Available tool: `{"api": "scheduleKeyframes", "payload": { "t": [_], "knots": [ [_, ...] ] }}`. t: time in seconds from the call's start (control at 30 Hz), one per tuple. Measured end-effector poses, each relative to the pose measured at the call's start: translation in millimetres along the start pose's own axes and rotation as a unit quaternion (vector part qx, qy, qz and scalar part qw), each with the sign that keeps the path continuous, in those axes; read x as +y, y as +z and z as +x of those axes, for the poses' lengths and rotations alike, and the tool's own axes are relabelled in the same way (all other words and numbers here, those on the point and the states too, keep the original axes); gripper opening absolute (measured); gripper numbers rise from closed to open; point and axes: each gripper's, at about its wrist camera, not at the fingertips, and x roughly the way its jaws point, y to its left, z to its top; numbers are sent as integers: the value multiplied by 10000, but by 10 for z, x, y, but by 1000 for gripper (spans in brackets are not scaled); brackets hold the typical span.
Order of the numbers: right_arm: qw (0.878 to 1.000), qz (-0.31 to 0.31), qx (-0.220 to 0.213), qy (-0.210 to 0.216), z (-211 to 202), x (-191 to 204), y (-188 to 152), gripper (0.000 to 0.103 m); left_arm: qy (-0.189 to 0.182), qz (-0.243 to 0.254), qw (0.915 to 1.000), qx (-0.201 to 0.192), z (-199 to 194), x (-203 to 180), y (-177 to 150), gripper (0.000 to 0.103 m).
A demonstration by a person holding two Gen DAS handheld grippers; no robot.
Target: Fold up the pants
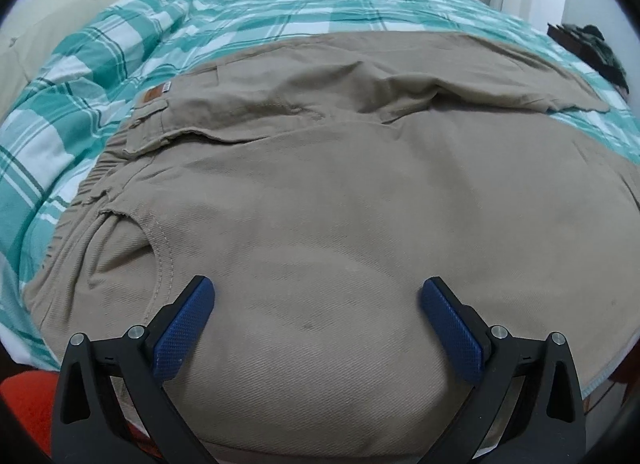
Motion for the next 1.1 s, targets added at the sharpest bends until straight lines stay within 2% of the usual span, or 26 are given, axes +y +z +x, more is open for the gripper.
{"api": "scheduleKeyframes", "payload": {
  "t": [0.23,0.33,0.43,0.47,0.53,0.6,0.63,0.67,0.7,0.73,0.77,0.8,0.83,0.9,0.97,1.03,1.1],
  "knots": [
    [9999,-77,-133,-69,54,-22,-10,99,40,88,9999,128,-19,32,-6,102],
    [9998,-73,-156,-80,39,-27,-24,99,-188,-64,9994,293,-139,108,48,102],
    [9997,-80,-176,-126,39,-18,-29,99,-767,-530,9953,-259,-433,320,218,102],
    [9997,-79,-194,-143,41,-15,-34,99,-759,-602,9938,-538,-521,418,392,102],
    [9996,-85,-219,-173,44,-7,-37,99,-602,-593,9935,-757,-522,545,667,102],
    [9995,-98,-222,-182,55,-4,-30,100,-529,-497,9959,-534,-324,628,846,102],
    [9996,-101,-214,-179,62,-5,-23,101,-241,-369,9990,-114,-85,678,879,102],
    [9996,-106,-209,-176,73,-8,-16,101,149,-291,9991,265,94,719,844,97],
    [9996,-107,-204,-173,75,-8,-13,101,739,-224,9944,727,294,777,754,78],
    [9996,-108,-202,-168,76,-11,-11,101,1024,-250,9896,981,413,885,573,74],
    [9996,-106,-204,-158,74,-13,-12,101,868,-313,9927,776,351,928,480,74],
    [9996,-110,-207,-148,72,-16,-12,101,870,-283,9940,601,271,930,415,73],
    [9996,-116,-213,-135,67,-17,-15,101,1043,-87,9932,511,161,843,369,73],
    [9996,-135,-235,-112,56,-23,-26,101,1213,31,9918,396,25,708,399,91],
    [9995,-156,-247,-93,63,-28,-27,102,649,117,9978,-7,-205,516,568,92],
    [9995,-160,-241,-82,75,-30,-20,102,199,290,9990,-287,-349,227,821,96],
    [9996,-176,-217,-85,89,-27,-6,103,-77,497,9978,-428,-378,-42,1058,97]
  ]
}}
